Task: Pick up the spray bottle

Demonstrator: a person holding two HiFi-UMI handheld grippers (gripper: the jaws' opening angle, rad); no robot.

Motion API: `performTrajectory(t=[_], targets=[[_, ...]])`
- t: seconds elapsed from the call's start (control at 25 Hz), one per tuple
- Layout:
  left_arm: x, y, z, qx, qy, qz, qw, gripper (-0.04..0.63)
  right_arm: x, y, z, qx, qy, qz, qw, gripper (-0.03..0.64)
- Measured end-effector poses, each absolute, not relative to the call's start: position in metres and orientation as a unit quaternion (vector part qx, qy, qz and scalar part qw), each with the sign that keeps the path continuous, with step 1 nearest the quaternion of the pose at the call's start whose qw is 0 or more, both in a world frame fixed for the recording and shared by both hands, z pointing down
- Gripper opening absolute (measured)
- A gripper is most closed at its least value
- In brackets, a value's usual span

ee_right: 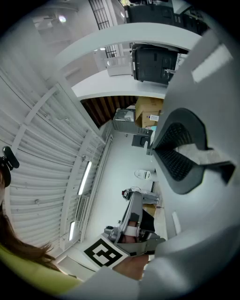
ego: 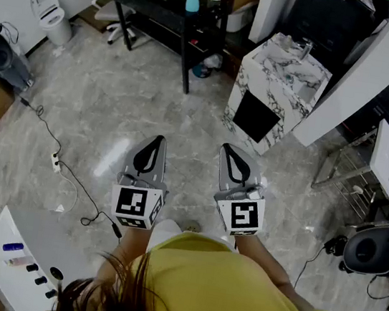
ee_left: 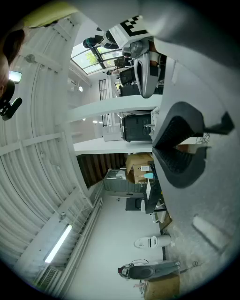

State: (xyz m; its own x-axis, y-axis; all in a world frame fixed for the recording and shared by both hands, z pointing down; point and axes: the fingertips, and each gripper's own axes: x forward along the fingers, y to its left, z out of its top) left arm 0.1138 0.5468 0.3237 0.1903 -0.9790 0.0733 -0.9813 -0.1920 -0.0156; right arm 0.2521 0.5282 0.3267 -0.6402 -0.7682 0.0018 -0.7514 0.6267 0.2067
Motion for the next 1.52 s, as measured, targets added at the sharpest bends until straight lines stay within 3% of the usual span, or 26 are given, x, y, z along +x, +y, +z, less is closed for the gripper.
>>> performTrajectory(t=[0.64, 1.12, 1.52], targets=[[0.076, 0.442, 0.353, 0.778, -0.628, 0.023, 0.029, 0.0, 0.212, 0.426, 0.354, 0.42, -0.902, -0.088, 0.04, 0.002], [-0.001, 0.269, 0.356, 0.806, -0.591, 0.029, 0.025, 0.0, 0.129, 0.259, 0.365, 0.445, -0.892, -0.061, 0.056, 0.058], [-0.023, 0.177, 0.374, 0.832, -0.553, 0.026, 0.04, 0.0, 0.089, 0.168, 0.382, 0.466, -0.882, -0.044, 0.062, 0.093]])
